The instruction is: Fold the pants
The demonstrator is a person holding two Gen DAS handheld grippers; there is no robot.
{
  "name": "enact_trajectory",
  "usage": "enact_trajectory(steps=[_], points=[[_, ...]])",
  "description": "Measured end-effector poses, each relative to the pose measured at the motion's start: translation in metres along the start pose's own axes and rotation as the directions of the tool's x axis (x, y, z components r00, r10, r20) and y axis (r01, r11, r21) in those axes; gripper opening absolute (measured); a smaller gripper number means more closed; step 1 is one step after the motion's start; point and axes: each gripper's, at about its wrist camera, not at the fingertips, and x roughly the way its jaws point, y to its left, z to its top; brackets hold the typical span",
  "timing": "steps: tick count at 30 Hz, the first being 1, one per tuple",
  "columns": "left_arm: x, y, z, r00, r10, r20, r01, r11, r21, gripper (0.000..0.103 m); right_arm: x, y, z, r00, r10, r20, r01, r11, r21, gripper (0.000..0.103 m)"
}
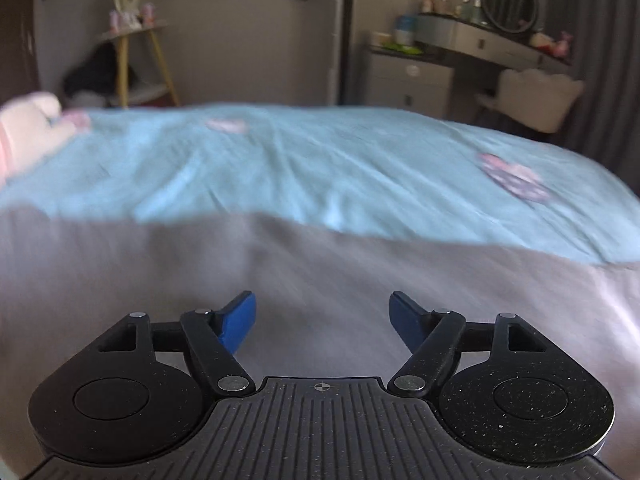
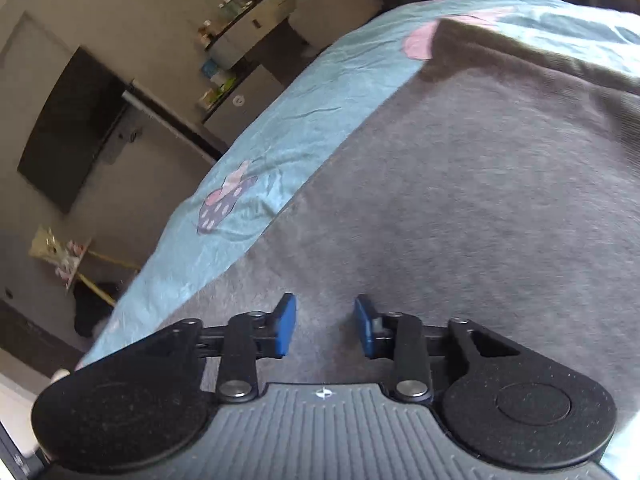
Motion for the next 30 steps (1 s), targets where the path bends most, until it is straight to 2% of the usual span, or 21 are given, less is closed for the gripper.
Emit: enact_trajectory(steps=[2,3,5,7,9,10,12,15,17,18,19,22,24,26,27,30], points=[[-0.001,-0.015,-0.021,0.995,-0.068,-0.071,0.069,0.998,0.007,0.08,-0.018,-0.026,0.01,0.999,0.003,0.047,-0.006,0.997,0.082,0.024],[0.001,-0.023,-0.031,0.994,-0.055,-0.091,0.059,0.997,0.041,0.081,-0.028,-0.037,0.016,0.997,-0.01,0.078,0.002,0.994,0.11,0.024],[0.001,-0.036,-0.042,0.998,0.008,-0.067,0.001,0.99,0.138,0.081,-0.049,-0.057,0.027,0.985,-0.09,0.149,0.071,0.989,0.13,0.024],[-0.002,-0.039,-0.041,0.997,0.04,-0.065,-0.03,0.988,0.153,0.082,-0.071,-0.071,0.033,0.956,-0.207,0.211,0.187,0.976,0.107,0.023],[-0.007,-0.037,-0.037,0.996,0.039,-0.084,-0.03,0.994,0.101,0.08,-0.091,-0.082,0.033,0.925,-0.283,0.254,0.271,0.959,0.08,0.023],[-0.01,-0.036,-0.036,0.995,0.03,-0.09,-0.024,0.997,0.073,0.08,-0.102,-0.09,0.031,0.921,-0.285,0.266,0.27,0.958,0.094,0.024],[-0.016,-0.036,-0.038,0.995,0.011,-0.098,-0.007,0.999,0.035,0.08,-0.119,-0.104,0.027,0.926,-0.262,0.271,0.235,0.963,0.13,0.024],[-0.022,-0.041,-0.047,0.995,0.002,-0.103,-0.002,1.0,0.006,0.08,-0.133,-0.117,0.023,0.927,-0.245,0.285,0.209,0.966,0.151,0.024],[-0.029,-0.049,-0.056,0.995,-0.004,-0.098,0.004,1.0,0.002,0.08,-0.136,-0.122,0.026,0.921,-0.264,0.286,0.216,0.958,0.19,0.031],[-0.033,-0.054,-0.059,0.995,-0.003,-0.099,0.004,1.0,0.011,0.08,-0.136,-0.124,0.028,0.912,-0.296,0.285,0.243,0.948,0.208,0.041],[-0.035,-0.058,-0.061,0.995,-0.004,-0.096,0.006,1.0,0.023,0.08,-0.137,-0.126,0.029,0.909,-0.3,0.291,0.245,0.946,0.211,0.041],[-0.039,-0.07,-0.065,0.995,-0.021,-0.096,0.026,0.998,0.049,0.08,-0.135,-0.135,0.032,0.932,-0.241,0.269,0.191,0.961,0.199,0.04],[-0.037,-0.076,-0.064,0.995,-0.013,-0.1,0.02,0.998,0.068,0.08,-0.129,-0.139,0.033,0.955,-0.174,0.242,0.126,0.972,0.199,0.039],[-0.034,-0.082,-0.062,0.995,-0.01,-0.095,0.017,0.998,0.068,0.079,-0.125,-0.137,0.036,0.957,-0.152,0.247,0.104,0.975,0.196,0.022],[-0.033,-0.084,-0.059,0.995,-0.013,-0.097,0.019,0.998,0.064,0.077,-0.123,-0.133,0.038,0.954,-0.158,0.254,0.118,0.979,0.164,0.01],[-0.03,-0.096,-0.05,0.996,-0.032,-0.087,0.037,0.997,0.061,0.071,-0.12,-0.119,0.045,0.948,-0.142,0.285,0.12,0.988,0.093,0.009]])
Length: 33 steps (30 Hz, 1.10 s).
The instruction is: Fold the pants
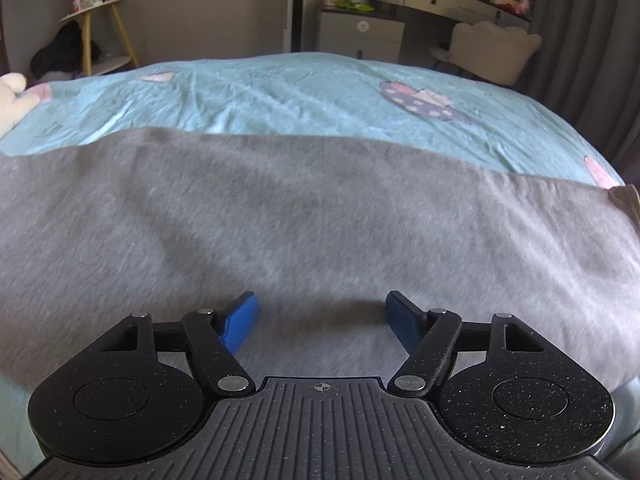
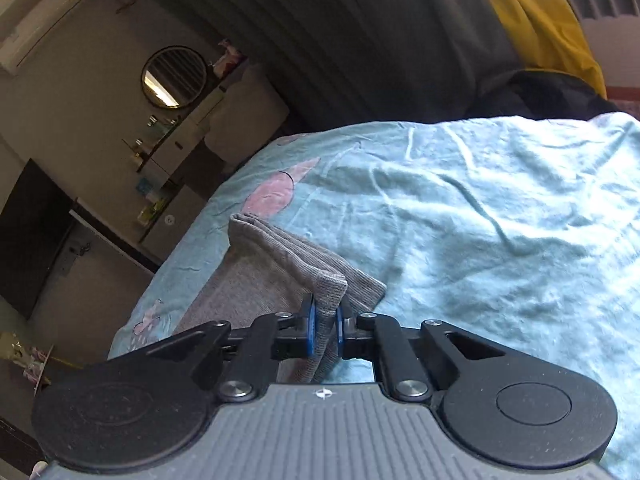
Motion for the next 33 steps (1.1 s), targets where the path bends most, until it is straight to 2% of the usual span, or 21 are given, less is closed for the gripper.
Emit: enact_trajectory(steps=[4,6,8,10,13,15,19,25,27,30,33], points=[[0.004,-0.03,0.023,0.998,-0.051,0.046,0.048,0.997,0.068,0.073,-0.004,0.012,0.004,0.998,0.044,0.041,-0.042,0.998,-0.056,0.009],[0.014,-0.047,0.036,0.995,-0.07,0.066,0.061,0.99,0.126,0.08,0.003,0.004,0.003,1.0,0.022,0.022,-0.021,1.0,-0.023,0.014],[0.032,-0.058,0.047,0.997,-0.051,0.06,0.04,0.985,0.168,0.079,0.014,-0.009,0.0,0.999,0.02,-0.042,-0.019,0.999,0.041,0.017],[0.049,-0.058,0.057,0.999,-0.019,0.047,0.012,0.988,0.157,0.077,0.018,-0.02,-0.006,0.996,0.06,-0.071,-0.053,0.994,0.092,0.017],[0.07,-0.037,0.073,0.999,-0.03,0.023,0.028,0.998,0.064,0.077,0.013,-0.022,-0.01,0.994,0.093,-0.054,-0.089,0.994,0.068,0.017],[0.088,-0.024,0.081,0.999,-0.033,-0.017,0.034,0.999,0.035,0.076,0.015,-0.023,-0.012,0.995,0.081,-0.057,-0.077,0.995,0.06,0.016],[0.106,-0.021,0.086,1.0,0.001,0.025,-0.004,0.995,0.101,0.065,0.016,-0.018,-0.014,0.997,0.062,-0.036,-0.06,0.997,0.04,0.016],[0.123,-0.037,0.089,0.989,0.085,0.12,-0.104,0.981,0.163,0.068,0.02,-0.012,-0.012,0.999,0.027,-0.02,-0.027,0.999,0.02,0.016],[0.125,-0.035,0.098,0.989,0.108,0.098,-0.12,0.986,0.117,0.068,0.018,-0.009,-0.011,1.0,0.018,-0.019,-0.018,1.0,0.012,0.016],[0.111,-0.03,0.106,0.996,0.083,0.045,-0.084,0.996,0.024,0.061,0.014,-0.006,-0.011,1.0,0.012,-0.017,-0.012,1.0,0.008,0.017],[0.08,-0.041,0.093,0.998,-0.051,0.026,0.049,0.995,0.089,0.064,0.007,-0.008,-0.012,1.0,-0.01,0.002,0.01,1.0,0.025,0.023]])
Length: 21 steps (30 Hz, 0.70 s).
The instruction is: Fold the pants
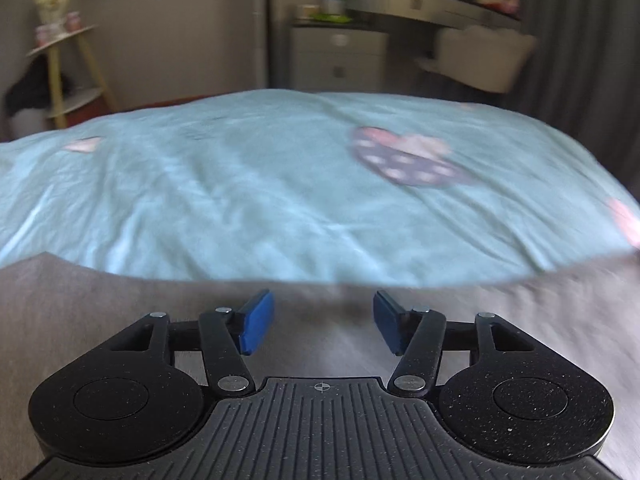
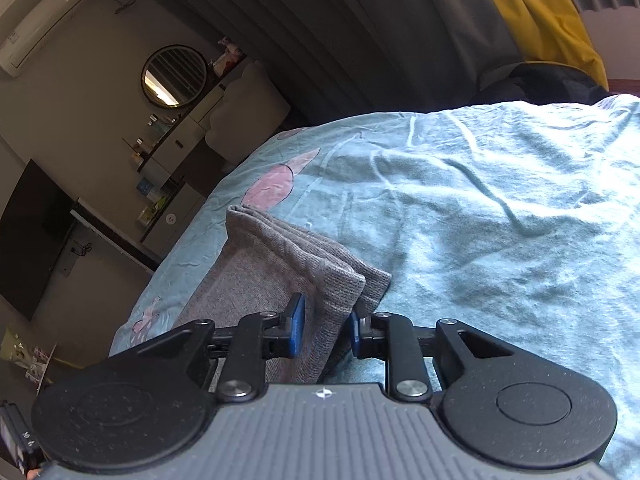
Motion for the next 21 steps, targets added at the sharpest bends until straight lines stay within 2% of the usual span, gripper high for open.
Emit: enact_trajectory(steps=[2,4,6,8,9,12,15,17,19,21], points=[[-0.016,-0.013,-0.013,0.998,-0.053,-0.025,0.054,0.997,0.055,0.072,-0.006,0.001,0.001,0.999,-0.034,0.03,0.035,0.999,-0.004,0.029],[-0.022,-0.026,-0.026,0.994,-0.089,-0.066,0.095,0.99,0.099,0.072,-0.015,0.008,0.003,0.989,-0.114,0.093,0.118,0.992,-0.045,0.038],[-0.019,-0.036,-0.036,0.993,-0.075,-0.096,0.087,0.988,0.13,0.073,-0.027,0.019,0.005,0.971,-0.167,0.171,0.184,0.979,-0.087,0.041],[-0.015,-0.04,-0.042,0.995,-0.051,-0.088,0.064,0.987,0.149,0.074,-0.034,0.037,0.007,0.968,-0.125,0.216,0.161,0.974,-0.16,0.042],[-0.014,-0.04,-0.042,0.996,-0.047,-0.082,0.058,0.988,0.143,0.076,-0.033,0.051,0.007,0.975,-0.09,0.203,0.133,0.968,-0.213,0.042],[-0.009,-0.042,-0.04,0.996,-0.036,-0.077,0.047,0.988,0.145,0.079,-0.007,0.094,-0.003,0.997,0.0,0.075,0.029,0.92,-0.391,0.042],[-0.005,-0.041,-0.04,0.997,-0.031,-0.064,0.04,0.988,0.148,0.082,0.047,0.146,-0.031,0.994,0.016,-0.11,-0.077,0.813,-0.577,0.042],[-0.002,-0.042,-0.04,0.999,-0.025,-0.043,0.032,0.985,0.17,0.085,0.078,0.179,-0.056,0.986,-0.008,-0.165,-0.11,0.716,-0.69,0.042],[0.001,-0.041,-0.041,1.0,-0.026,-0.016,0.029,0.983,0.179,0.087,0.101,0.207,-0.084,0.977,-0.021,-0.214,-0.159,0.601,-0.784,0.041],[0.006,-0.039,-0.04,0.999,-0.037,0.004,0.036,0.986,0.163,0.088,0.125,0.222,-0.108,0.964,-0.075,-0.254,-0.182,0.511,-0.84,0.04]])
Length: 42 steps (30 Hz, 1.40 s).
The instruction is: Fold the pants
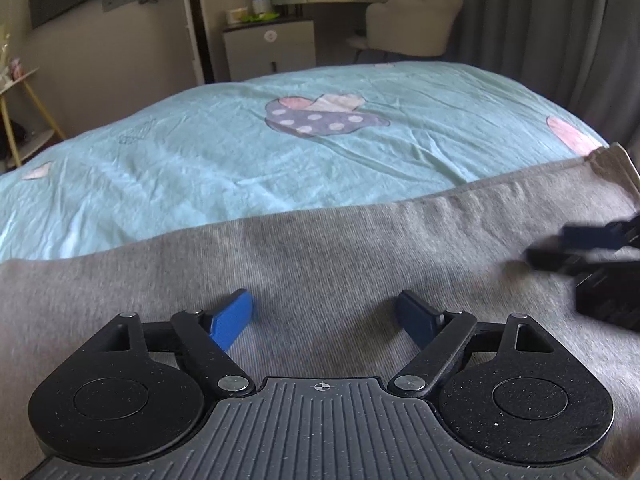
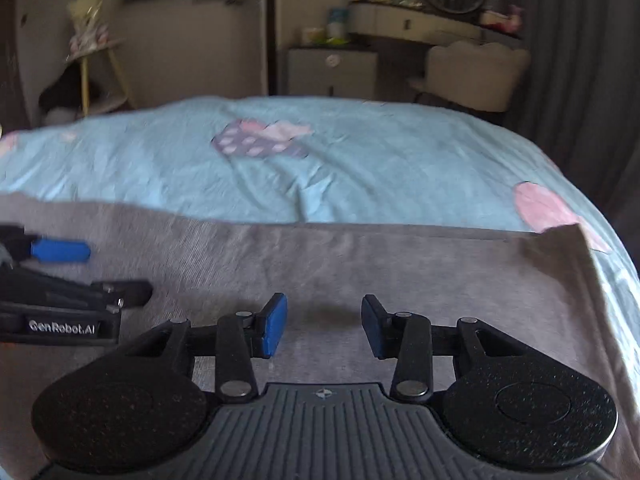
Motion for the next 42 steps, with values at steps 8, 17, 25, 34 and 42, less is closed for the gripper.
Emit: enact_trajectory(steps=[8,17,25,34,42], points=[[0.027,0.006,0.007,0.995,-0.019,0.101,0.019,1.0,0.004,0.1,0.032,0.004,0.01,0.994,-0.096,0.044,0.096,0.995,0.007,0.054],[-0.007,0.11,-0.003,0.987,0.142,0.078,-0.132,0.983,-0.125,0.09,0.028,-0.014,-0.001,0.991,-0.088,0.101,0.076,0.991,0.112,0.078],[-0.01,0.258,-0.026,0.922,0.387,0.008,-0.364,0.875,-0.32,0.098,0.031,-0.007,0.001,0.989,-0.114,0.091,0.107,0.991,0.083,0.08],[-0.069,0.206,-0.041,0.992,0.126,-0.003,-0.118,0.927,-0.357,0.096,-0.041,-0.069,-0.028,0.995,-0.04,0.094,-0.011,0.875,0.485,0.08],[-0.059,0.086,-0.06,0.997,0.039,-0.062,-0.046,0.992,-0.114,0.096,-0.138,-0.186,-0.123,0.965,-0.244,0.096,0.1,0.678,0.728,0.08]])
